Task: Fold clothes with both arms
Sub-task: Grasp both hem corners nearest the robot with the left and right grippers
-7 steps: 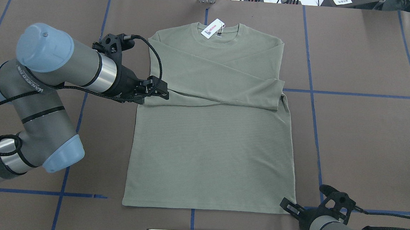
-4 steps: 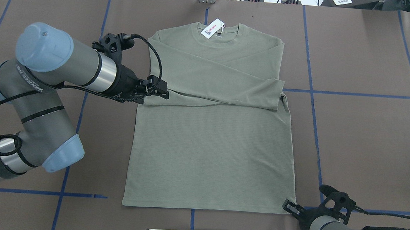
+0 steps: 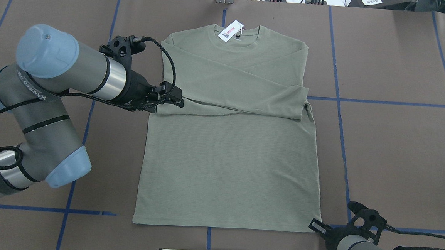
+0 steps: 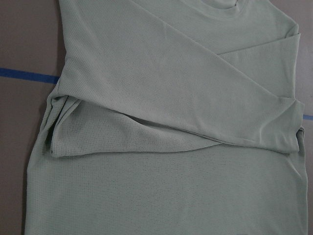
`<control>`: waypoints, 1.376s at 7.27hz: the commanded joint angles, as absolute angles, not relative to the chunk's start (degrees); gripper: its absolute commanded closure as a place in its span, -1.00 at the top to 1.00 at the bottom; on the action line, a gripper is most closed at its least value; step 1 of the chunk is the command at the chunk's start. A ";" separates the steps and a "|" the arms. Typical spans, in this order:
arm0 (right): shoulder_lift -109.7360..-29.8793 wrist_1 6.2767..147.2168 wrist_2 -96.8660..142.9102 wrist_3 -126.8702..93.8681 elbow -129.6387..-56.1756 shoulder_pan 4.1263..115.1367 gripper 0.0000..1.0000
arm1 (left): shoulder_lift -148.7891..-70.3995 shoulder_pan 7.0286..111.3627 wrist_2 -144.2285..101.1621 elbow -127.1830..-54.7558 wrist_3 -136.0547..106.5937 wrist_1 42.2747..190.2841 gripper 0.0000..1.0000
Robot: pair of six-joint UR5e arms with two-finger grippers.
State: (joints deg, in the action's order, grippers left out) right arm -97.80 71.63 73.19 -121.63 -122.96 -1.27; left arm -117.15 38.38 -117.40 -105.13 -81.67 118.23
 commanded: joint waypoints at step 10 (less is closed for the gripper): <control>-99.76 71.63 73.39 -121.82 -126.74 -1.41 -1.00 | -103.10 9.41 -89.82 -118.04 -105.03 102.14 0.63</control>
